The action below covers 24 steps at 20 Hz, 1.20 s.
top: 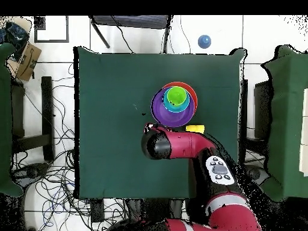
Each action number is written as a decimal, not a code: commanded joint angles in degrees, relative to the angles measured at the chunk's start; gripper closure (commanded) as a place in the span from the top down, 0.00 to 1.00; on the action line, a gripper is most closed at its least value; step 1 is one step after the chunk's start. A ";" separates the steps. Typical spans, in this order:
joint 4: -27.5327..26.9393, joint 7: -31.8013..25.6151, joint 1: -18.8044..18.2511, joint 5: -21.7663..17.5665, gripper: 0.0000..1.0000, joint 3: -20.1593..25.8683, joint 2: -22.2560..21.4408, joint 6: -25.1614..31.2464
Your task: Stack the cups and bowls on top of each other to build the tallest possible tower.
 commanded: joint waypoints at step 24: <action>4.86 8.02 2.87 3.28 1.00 0.12 0.82 -3.28</action>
